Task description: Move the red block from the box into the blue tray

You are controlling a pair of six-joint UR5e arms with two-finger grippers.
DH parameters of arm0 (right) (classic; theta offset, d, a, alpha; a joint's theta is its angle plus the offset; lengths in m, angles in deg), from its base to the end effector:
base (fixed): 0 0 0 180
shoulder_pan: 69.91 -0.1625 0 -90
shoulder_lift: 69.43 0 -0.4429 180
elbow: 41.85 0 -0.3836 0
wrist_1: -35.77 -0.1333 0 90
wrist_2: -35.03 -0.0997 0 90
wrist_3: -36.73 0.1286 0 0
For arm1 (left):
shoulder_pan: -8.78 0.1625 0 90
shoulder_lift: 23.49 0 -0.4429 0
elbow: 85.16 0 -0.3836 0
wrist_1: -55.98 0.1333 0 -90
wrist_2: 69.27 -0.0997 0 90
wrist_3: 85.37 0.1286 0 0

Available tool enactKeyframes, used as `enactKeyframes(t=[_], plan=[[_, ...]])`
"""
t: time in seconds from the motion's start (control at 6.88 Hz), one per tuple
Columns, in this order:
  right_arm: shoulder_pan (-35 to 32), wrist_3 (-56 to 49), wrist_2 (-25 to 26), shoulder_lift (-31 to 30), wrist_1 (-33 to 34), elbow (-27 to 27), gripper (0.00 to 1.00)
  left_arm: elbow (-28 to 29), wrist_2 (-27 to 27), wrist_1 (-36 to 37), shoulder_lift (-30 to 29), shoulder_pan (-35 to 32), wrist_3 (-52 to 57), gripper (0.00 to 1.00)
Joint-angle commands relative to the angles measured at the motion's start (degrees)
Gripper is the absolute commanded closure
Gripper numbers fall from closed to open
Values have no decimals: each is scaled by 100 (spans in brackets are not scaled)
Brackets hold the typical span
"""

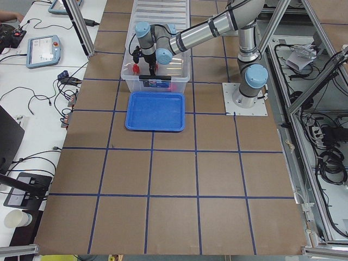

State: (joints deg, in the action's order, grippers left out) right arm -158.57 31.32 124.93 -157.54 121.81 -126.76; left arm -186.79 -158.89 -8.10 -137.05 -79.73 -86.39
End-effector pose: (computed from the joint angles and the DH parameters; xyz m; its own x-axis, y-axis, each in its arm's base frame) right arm 0.1219 -0.4986 0.4967 -0.9975 -0.0709 -0.0030 -0.0710 0.9974 0.0130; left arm -0.1193 -0.5715 0.2044 -0.9990 -0.0446 0.0037 -0.0435 0.9860 0.1612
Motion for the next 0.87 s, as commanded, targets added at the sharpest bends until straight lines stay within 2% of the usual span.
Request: enactKeyframes(t=[0.0, 0.15, 0.29, 0.44, 0.58, 0.73], plan=[[-2, -4, 18, -119, 62, -131, 0, -138, -3, 176, -122, 0, -3, 7], [-2, -4, 18, -119, 53, -148, 0, -138, -3, 176, -175, 0, -12, 14], [-2, -4, 18, -119, 62, -148, 0, -138, -12, 185, -219, 0, 40, 28], [-2, -13, 18, -119, 62, -148, 0, -129, -12, 194, -263, 0, 24, 52], [7, -13, 18, -110, 53, -166, 0, -42, -38, 185, -246, 0, 23, 72], [16, -30, 18, -110, 53, -166, 0, -15, -38, 185, -211, 0, 23, 81]])
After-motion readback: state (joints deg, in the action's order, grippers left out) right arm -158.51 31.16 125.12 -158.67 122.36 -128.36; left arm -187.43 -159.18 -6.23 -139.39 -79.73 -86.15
